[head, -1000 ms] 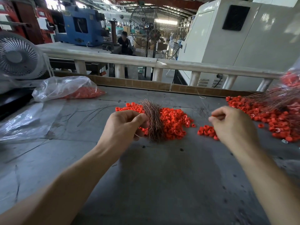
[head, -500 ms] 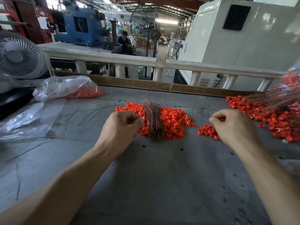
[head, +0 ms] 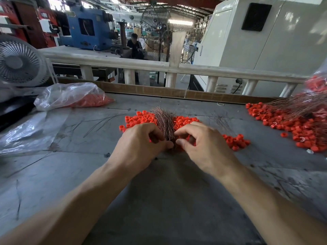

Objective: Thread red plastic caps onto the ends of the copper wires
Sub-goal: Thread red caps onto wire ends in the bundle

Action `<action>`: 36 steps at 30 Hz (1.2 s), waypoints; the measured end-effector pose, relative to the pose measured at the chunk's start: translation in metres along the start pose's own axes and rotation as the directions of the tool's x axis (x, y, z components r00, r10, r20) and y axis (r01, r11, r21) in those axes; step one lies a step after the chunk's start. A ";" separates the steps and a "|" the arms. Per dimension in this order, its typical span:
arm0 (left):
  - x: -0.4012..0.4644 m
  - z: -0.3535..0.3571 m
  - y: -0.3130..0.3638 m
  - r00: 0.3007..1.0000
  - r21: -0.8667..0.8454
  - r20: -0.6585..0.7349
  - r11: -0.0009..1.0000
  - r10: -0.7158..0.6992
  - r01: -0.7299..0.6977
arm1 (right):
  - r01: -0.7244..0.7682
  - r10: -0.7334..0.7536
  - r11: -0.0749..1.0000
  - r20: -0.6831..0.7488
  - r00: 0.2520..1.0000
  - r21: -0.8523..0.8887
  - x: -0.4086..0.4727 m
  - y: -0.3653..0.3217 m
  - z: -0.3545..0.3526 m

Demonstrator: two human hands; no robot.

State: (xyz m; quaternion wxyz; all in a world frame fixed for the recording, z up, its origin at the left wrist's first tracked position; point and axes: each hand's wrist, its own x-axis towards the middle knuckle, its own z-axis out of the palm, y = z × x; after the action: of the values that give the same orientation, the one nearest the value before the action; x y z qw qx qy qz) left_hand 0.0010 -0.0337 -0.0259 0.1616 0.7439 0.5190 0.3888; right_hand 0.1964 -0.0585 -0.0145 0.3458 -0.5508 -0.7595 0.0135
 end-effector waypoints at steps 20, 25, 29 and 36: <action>-0.005 -0.014 0.019 0.958 -0.050 -0.232 0.982 0.168 -0.185 | 0.065 -0.020 0.933 -0.130 0.991 0.354 0.001 -0.002 -0.004; 0.007 -0.022 -0.009 0.985 0.112 -0.149 0.988 -0.086 0.104 | 0.076 0.162 0.678 -0.249 0.955 0.731 0.003 -0.004 -0.018; 0.007 -0.019 -0.016 0.988 0.244 -0.063 0.958 -0.142 0.153 | 0.100 0.351 0.574 -0.355 0.866 0.813 0.005 -0.004 -0.031; 0.005 -0.021 -0.016 0.988 0.364 -0.047 0.918 -0.149 0.156 | -0.028 0.552 0.563 -0.350 0.757 0.826 0.008 0.012 -0.039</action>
State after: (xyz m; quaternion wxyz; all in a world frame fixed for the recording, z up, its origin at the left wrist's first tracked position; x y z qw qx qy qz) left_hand -0.0242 -0.0261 -0.0213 0.0447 0.7147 0.6402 0.2781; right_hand 0.2258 -0.0615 0.0142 0.7531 -0.4442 -0.4247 0.2349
